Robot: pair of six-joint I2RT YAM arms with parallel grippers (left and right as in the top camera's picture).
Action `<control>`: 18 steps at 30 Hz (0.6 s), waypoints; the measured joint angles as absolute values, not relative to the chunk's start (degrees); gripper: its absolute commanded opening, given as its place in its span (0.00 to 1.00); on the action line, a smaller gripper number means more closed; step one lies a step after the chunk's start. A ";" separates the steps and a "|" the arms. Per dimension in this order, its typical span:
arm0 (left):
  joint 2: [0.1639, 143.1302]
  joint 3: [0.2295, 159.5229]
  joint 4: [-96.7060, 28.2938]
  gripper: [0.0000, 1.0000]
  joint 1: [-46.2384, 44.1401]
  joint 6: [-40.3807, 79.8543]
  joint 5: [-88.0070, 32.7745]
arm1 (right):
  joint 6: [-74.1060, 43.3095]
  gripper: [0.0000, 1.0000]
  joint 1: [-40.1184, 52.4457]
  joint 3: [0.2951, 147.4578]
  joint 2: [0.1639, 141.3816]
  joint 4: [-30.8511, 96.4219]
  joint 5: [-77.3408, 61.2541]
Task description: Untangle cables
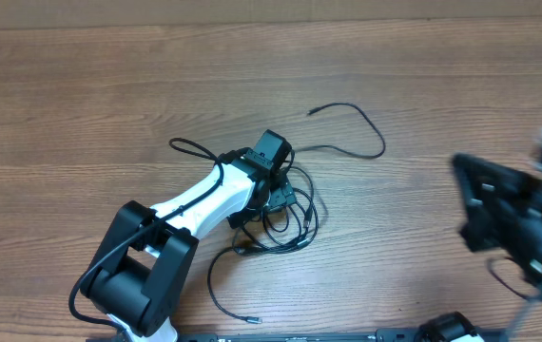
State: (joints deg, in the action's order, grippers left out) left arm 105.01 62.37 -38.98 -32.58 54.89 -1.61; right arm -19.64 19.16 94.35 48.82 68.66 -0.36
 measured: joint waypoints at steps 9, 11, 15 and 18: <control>105.01 62.37 -38.72 1.00 -32.58 54.89 -0.95 | -20.80 0.41 19.16 93.60 49.54 78.98 -4.12; 105.01 62.33 -37.54 0.80 -32.58 54.96 -0.08 | -21.63 0.57 19.16 89.86 50.41 80.55 -7.31; 105.12 62.15 -37.23 0.23 -32.58 54.28 0.49 | -22.20 0.67 19.16 80.16 51.44 79.20 -10.90; 105.14 62.13 -39.11 0.04 -32.45 54.87 0.34 | -22.39 0.50 19.16 71.31 52.42 75.37 -13.67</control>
